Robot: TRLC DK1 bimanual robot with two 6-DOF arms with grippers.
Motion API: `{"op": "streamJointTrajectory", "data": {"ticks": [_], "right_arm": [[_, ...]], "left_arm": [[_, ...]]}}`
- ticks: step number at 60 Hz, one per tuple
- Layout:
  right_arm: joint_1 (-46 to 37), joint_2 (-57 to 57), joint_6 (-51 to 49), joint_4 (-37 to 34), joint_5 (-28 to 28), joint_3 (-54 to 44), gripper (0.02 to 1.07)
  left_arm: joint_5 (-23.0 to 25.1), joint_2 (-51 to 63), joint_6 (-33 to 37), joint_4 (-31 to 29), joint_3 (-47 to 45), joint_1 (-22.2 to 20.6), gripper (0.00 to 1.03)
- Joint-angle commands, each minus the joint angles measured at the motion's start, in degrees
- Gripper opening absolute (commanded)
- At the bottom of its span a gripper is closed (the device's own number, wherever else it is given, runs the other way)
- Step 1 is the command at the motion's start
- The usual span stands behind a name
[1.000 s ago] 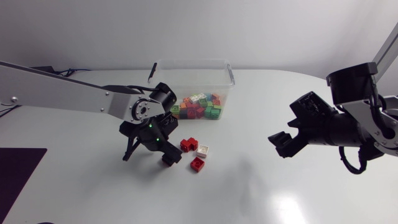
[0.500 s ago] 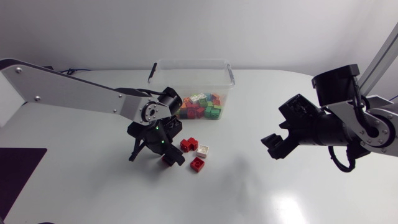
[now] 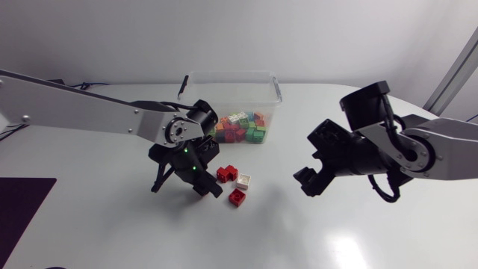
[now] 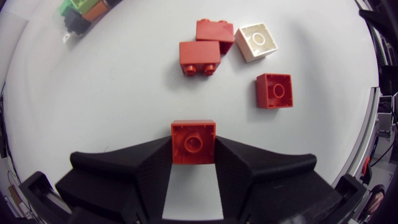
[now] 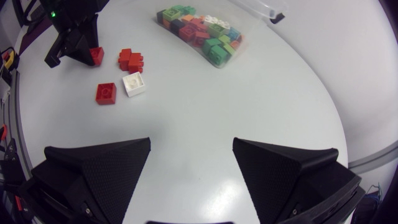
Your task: Place the duplo bricks in the container
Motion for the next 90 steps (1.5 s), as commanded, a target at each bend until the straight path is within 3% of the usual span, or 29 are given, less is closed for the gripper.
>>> {"op": "streamJointTrajectory", "data": {"ticks": [1,20,29,51,66,84,90], "right_arm": [[2.32,3.88,-2.07,0.42,-0.67,2.63,1.01],[6.28,18.56,-11.03,-0.98,-7.62,10.80,1.01],[7.24,24.80,-13.23,-2.39,-7.62,15.11,1.01],[8.04,35.35,-15.95,-12.15,-9.46,27.68,0.99],[9.79,39.48,-15.43,-13.90,-9.37,32.34,0.96],[11.81,43.43,-15.25,-14.34,-8.49,35.06,0.86],[12.43,45.01,-15.25,-14.52,-8.49,36.47,0.74]], "left_arm": [[0.83,-5.09,2.12,-0.86,-1.81,-0.36,0.31],[3.11,-17.66,5.55,-0.33,-2.69,2.37,0.31],[4.08,-21.53,6.60,0.81,-1.46,3.07,0.31],[5.66,-19.68,10.03,-3.94,9.26,7.20,0.31],[7.33,-15.47,11.52,-6.31,17.88,9.84,0.31],[9.62,-10.46,11.70,-6.05,24.56,11.16,0.31],[10.41,-8.61,11.70,-4.64,25.96,11.95,0.31]]}}
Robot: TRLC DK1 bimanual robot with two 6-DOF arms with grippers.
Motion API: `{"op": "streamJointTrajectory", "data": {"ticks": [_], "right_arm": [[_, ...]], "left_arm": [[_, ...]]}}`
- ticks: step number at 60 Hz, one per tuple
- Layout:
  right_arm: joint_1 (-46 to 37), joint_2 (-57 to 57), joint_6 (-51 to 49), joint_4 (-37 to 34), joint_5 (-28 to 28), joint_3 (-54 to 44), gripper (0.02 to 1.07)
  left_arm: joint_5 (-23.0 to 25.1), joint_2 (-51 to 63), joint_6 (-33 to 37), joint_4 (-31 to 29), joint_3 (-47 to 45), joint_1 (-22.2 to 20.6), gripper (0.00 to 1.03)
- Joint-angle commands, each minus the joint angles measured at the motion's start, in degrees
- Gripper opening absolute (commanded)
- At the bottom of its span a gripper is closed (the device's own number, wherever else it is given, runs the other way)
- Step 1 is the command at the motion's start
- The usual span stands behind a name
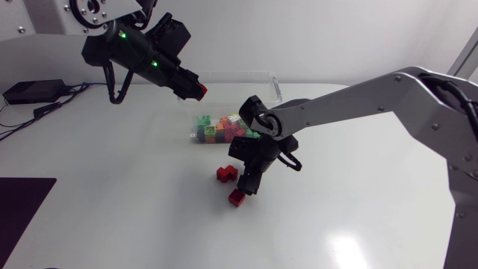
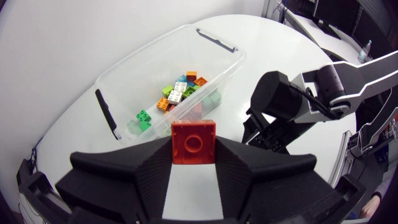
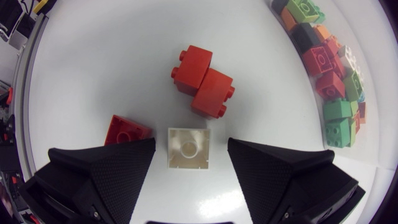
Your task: Place the duplo bricks in the container
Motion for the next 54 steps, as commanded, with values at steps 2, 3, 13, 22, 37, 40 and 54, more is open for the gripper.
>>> {"op": "streamJointTrajectory", "data": {"ticks": [2,3,13,22,37,40,54], "right_arm": [[0.96,2.99,-0.65,-0.88,0.36,2.09,0.65],[1.04,3.25,-0.65,-1.14,0.36,2.35,0.62],[0.87,5.10,-0.12,-2.99,0.45,3.67,0.34],[-0.19,1.23,0.32,-3.69,1.24,2.00,0.32],[-2.65,-7.03,0.40,-5.28,1.15,-1.16,0.31],[-3.00,-8.70,0.40,-5.54,1.15,-1.69,0.31],[-3.53,-16.44,0.84,-6.42,0.71,-3.80,0.31]], "left_arm": [[1.03,3.35,1.32,0.69,3.15,1.30,0.31],[1.12,3.61,1.32,0.69,3.32,1.39,0.31],[1.74,6.25,0.70,3.59,4.20,2.01,0.31],[2.53,8.80,-1.41,6.32,6.31,2.62,0.31],[2.53,14.25,-5.54,10.80,10.97,2.53,0.33],[2.53,15.30,-5.80,11.50,12.11,2.62,0.33],[0.42,21.63,-8.97,15.37,19.06,3.15,0.36]]}}
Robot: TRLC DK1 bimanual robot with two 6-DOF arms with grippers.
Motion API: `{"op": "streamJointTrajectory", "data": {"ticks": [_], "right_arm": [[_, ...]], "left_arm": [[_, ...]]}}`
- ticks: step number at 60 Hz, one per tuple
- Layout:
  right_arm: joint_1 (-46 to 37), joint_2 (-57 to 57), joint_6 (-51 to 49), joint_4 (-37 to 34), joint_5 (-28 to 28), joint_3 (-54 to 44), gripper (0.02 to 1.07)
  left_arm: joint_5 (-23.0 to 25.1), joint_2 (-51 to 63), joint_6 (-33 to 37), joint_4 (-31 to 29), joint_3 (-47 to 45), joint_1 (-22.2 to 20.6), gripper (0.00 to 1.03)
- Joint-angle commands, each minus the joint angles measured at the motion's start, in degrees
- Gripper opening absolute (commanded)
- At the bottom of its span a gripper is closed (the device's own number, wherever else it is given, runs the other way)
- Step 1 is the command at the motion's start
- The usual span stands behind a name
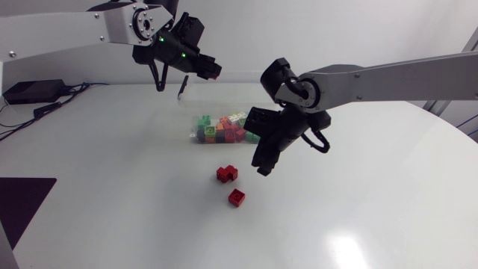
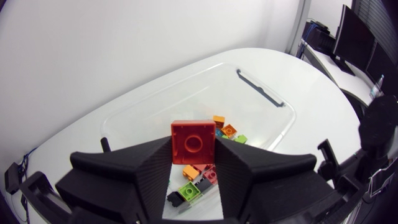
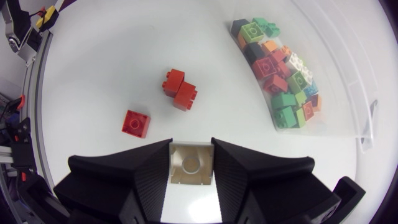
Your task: Place the duplo bricks in the container
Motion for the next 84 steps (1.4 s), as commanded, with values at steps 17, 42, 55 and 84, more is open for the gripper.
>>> {"op": "streamJointTrajectory", "data": {"ticks": [17,42,55,84], "right_arm": [[-1.94,-8.03,2.12,-1.63,-2.01,-0.14,0.32],[-5.10,-3.81,11.88,7.95,-2.54,12.60,0.32],[-6.60,3.48,17.24,12.96,-2.54,20.78,0.32],[-6.51,15.87,22.25,20.25,2.74,30.53,0.67]], "left_arm": [[-7.60,3.32,-5.16,8.90,2.84,1.03,0.94],[-8.91,-22.87,-4.10,20.06,-24.23,1.03,0.98],[-3.03,-35.00,-0.67,18.21,-36.54,0.94,0.98],[8.75,-37.11,12.95,7.75,-46.56,0.15,0.97]]}}
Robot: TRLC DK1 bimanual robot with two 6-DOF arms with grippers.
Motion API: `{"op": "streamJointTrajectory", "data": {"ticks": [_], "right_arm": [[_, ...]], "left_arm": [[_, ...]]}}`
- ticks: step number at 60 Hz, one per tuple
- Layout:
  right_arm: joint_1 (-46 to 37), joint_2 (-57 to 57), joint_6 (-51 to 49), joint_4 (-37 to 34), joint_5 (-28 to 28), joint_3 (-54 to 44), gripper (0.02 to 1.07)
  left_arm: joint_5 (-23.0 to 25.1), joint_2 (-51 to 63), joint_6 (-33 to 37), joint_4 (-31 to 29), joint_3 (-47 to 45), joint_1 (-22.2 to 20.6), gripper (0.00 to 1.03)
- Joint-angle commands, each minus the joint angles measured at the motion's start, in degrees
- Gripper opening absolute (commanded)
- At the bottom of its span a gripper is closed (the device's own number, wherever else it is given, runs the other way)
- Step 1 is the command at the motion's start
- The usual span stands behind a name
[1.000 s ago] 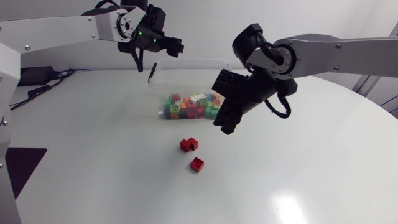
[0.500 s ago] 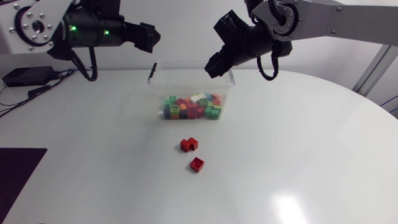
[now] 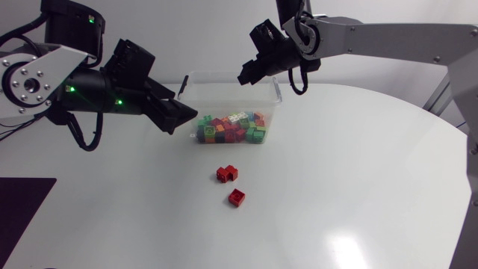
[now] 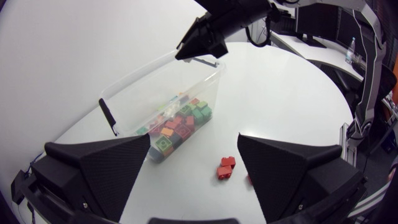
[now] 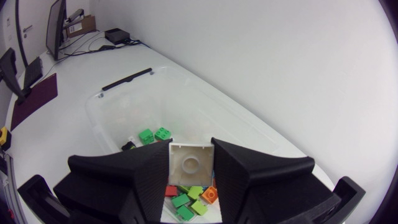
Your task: Place the duplo bricks in the container
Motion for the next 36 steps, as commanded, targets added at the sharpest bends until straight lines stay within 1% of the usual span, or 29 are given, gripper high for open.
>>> {"op": "streamJointTrajectory", "data": {"ticks": [1,4,8,11,12,13,14,17,24,27,31,36], "right_arm": [[0.62,3.59,1.92,1.02,2.78,3.06,0.76],[0.97,5.00,1.83,0.75,4.63,4.56,1.04],[1.06,5.09,1.74,0.75,5.07,4.82,1.03],[0.97,4.12,1.83,0.66,5.16,4.56,1.03],[0.88,3.77,1.83,0.66,5.16,4.47,1.03],[0.79,3.15,1.83,0.66,5.16,4.20,1.03],[0.70,2.80,1.83,0.66,5.16,4.03,1.03],[0.44,0.96,1.83,0.58,5.07,2.71,1.03],[0.09,-5.72,1.48,0.84,5.07,-3.79,1.03],[0.09,-9.15,0.51,0.93,4.37,-7.84,1.03],[0.00,-13.63,-1.24,0.93,2.52,-13.11,1.03],[-0.18,-18.03,-2.56,0.93,2.08,-18.82,1.03]], "left_arm": [[0.73,1.86,3.20,-2.19,-0.92,-0.96,0.97],[0.03,3.36,3.46,-4.39,0.05,-1.93,0.97],[-1.29,4.59,3.64,-6.94,1.01,-3.60,0.97],[-2.17,4.94,3.64,-7.38,1.01,-4.65,0.97],[-3.31,5.38,3.73,-7.82,0.93,-5.97,0.97],[-3.49,5.47,3.73,-7.82,0.93,-6.06,0.97],[-4.63,5.99,4.08,-8.26,0.93,-7.29,0.97],[-6.30,7.22,4.08,-8.61,1.10,-8.52,0.97],[-9.73,11.36,3.90,-10.54,2.24,-11.86,0.97],[-11.66,11.88,5.75,-10.45,1.54,-13.44,0.97],[-12.63,12.50,10.50,-9.84,1.54,-13.88,0.97],[-13.33,15.14,12.17,-9.58,3.65,-12.39,0.97]]}}
